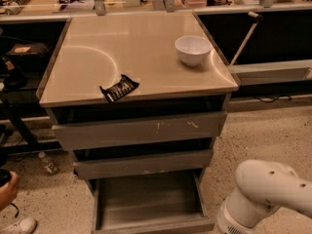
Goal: Close bottom drawer
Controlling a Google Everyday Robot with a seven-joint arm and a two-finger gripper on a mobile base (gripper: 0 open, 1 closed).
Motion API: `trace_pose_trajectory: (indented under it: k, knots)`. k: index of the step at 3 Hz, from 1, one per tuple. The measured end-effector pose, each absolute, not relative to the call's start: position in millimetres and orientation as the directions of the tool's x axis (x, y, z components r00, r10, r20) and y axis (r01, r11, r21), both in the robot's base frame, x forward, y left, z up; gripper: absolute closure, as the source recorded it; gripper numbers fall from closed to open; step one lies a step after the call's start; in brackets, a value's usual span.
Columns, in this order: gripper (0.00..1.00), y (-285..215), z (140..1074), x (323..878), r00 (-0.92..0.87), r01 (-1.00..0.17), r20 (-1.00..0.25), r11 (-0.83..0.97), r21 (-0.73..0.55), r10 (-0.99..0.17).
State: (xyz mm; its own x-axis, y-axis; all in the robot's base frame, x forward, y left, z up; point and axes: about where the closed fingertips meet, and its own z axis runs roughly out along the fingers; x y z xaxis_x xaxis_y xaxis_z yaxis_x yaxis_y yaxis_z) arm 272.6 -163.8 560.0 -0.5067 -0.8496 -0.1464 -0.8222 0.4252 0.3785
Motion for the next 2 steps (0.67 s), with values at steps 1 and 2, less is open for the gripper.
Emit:
trace_pose_trajectory:
  k: [1, 2]
  knots:
    - [1.0, -151.8, 491.7, 256.9, -0.542, -0.774, -0.128, 0.434, 0.46, -0.831]
    - [1.0, -147.4, 479.8, 250.2, -0.548, -0.759, -0.127, 0.428, 0.49, -0.827]
